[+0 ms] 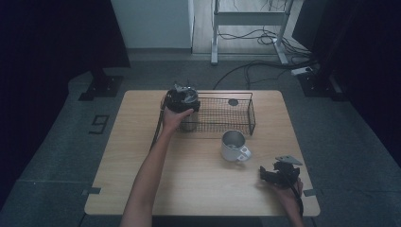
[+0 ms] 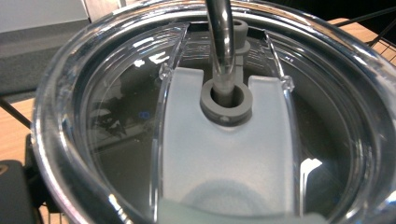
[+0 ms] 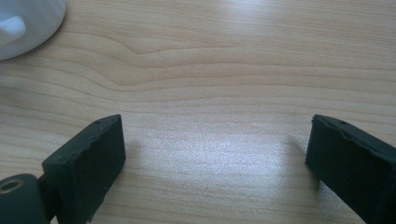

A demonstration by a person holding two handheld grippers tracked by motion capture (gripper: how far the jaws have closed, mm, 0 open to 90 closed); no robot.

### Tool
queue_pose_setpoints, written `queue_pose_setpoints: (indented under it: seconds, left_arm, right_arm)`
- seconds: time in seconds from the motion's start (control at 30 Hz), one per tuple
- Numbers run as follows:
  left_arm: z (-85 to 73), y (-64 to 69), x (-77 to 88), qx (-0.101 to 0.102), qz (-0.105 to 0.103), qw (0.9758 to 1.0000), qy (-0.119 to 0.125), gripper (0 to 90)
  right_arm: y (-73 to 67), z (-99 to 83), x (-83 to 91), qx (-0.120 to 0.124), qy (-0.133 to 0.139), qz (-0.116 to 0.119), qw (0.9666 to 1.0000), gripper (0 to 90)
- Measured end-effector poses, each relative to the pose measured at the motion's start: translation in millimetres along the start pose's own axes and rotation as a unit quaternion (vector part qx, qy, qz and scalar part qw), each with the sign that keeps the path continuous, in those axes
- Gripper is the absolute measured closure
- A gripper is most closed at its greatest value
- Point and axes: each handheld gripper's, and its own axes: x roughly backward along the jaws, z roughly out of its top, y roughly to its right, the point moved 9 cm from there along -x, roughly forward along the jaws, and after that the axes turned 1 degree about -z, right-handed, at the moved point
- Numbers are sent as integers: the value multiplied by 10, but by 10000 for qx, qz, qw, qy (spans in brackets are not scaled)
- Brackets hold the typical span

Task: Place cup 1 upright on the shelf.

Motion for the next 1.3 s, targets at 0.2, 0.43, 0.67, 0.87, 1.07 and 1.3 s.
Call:
queue_pose_setpoints:
  seconds: [0.2,0.43,0.67,0.87,1.07,1.3]
  left_arm:
    - [-43,-1,-17,-28,0,10000,-12,38]
    - [-65,6,-1,-65,-39,10000,-28,34]
    - [-51,21,16,-7,-21,10000,34,20]
    - [71,22,138,49,-22,9996,270,0]
    - [53,10,241,11,7,9996,275,0]
    - [4,6,341,-4,-50,9997,239,0]
  right_arm:
    - [0,0,0,0,0,-1,10000,43]
    - [0,0,0,0,-1,-2,10000,43]
    - [0,0,0,3,-1,-2,10000,43]
    - [0,0,-1,2,-2,-4,10000,43]
    - [-1,0,-1,3,-3,-4,10000,43]
    - [0,0,-1,8,-3,-3,10000,43]
